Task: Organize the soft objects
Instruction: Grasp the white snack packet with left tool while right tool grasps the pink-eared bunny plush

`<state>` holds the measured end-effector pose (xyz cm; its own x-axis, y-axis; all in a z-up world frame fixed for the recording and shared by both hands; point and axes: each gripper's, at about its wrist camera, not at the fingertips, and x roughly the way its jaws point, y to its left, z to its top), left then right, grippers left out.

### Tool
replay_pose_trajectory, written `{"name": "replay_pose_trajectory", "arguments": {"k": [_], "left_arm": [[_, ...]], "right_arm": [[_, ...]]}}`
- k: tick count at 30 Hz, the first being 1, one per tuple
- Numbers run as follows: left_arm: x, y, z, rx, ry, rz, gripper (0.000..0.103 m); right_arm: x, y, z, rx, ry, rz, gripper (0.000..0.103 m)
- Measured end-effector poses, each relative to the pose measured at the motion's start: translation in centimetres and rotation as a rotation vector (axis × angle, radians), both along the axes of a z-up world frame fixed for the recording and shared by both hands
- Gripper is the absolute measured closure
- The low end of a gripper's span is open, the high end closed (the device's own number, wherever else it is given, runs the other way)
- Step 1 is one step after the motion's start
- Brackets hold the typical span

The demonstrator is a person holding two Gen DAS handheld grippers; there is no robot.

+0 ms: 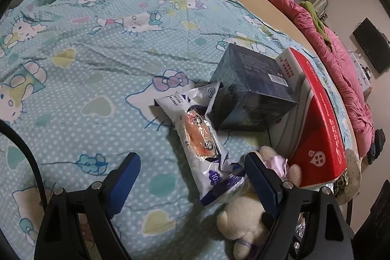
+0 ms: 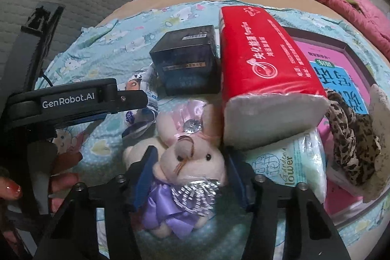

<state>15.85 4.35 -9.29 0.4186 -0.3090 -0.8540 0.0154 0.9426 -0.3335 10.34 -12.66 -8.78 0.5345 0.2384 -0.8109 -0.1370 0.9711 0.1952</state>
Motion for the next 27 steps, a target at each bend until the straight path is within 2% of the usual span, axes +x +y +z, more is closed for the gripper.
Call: {"name": "replay_pose_trajectory", "arguments": {"k": [7,16,19,25,27], "left_arm": [[0.8,-1.4,-0.4,0.027,-0.011,-0.013,0.016],[1.6,-1.0,-0.9,0.011,-0.004,0.013,0.018],[2.1,-0.7,-1.2,0.013,0.005,0.029,0.023],[2.7,-0.3,-1.7,0.060,0.027,0.075,0.045],[2.6,-0.2,-1.8,0.075,0.015,0.077,0.059]], "right_arm": [[-0.4,-0.8,0.2,0.032,-0.012,0.023,0.057],[-1.7,-1.6,1.3,0.078,-0.014,0.031,0.057],[-2.1,-1.5,1.7,0.071,-0.016,0.036,0.057],[-2.2,-1.5,2.1,0.073,-0.023,0.037,0.057],[-2.1,-1.4,2.1,0.077,-0.024,0.034,0.057]]}}
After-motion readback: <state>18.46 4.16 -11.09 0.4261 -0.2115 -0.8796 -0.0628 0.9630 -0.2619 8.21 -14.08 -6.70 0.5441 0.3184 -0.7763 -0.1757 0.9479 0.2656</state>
